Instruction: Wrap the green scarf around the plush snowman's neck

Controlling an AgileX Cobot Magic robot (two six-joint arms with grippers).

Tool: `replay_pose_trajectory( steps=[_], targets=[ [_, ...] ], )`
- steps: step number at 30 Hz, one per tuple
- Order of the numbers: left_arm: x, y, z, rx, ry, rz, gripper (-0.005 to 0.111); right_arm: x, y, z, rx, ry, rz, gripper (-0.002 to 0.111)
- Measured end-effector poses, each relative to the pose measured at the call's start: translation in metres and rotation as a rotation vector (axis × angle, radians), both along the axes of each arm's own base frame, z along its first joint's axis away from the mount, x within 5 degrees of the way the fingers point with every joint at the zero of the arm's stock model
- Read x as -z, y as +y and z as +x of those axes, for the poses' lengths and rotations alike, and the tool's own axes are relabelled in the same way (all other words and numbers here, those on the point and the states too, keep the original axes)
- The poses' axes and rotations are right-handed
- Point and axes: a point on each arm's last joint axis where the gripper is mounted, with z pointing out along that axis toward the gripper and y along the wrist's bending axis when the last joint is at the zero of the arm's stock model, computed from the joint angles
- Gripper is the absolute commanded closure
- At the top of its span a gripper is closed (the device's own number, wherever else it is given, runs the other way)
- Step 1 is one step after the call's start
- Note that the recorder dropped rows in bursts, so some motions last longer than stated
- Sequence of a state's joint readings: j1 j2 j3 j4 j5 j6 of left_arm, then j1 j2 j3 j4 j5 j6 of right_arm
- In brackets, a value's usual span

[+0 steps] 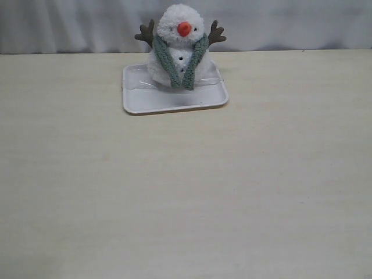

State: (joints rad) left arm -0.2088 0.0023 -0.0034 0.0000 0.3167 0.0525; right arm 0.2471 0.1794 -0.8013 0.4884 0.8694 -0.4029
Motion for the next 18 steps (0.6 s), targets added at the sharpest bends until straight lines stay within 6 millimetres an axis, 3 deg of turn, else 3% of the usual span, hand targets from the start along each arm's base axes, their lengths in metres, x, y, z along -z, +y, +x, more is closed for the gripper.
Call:
replay_pose_trajectory(
  steps=[5,9,13,18],
  targets=[
    [0.000,0.000,0.000,0.000,0.000,0.000,0.107,0.000,-0.002,0.000,0.003,-0.020,-0.017,0.104],
    [0.000,0.000,0.000,0.000,0.000,0.000,0.107,0.007,-0.007,0.000,0.093,-0.143,0.040,0.104],
    [0.000,0.000,0.000,0.000,0.000,0.000,0.107,0.025,-0.014,0.004,0.261,-0.296,0.105,0.104],
    [0.000,0.000,0.000,0.000,0.000,0.000,0.107,0.056,-0.017,0.026,0.394,-0.233,0.077,0.104]
  ],
)
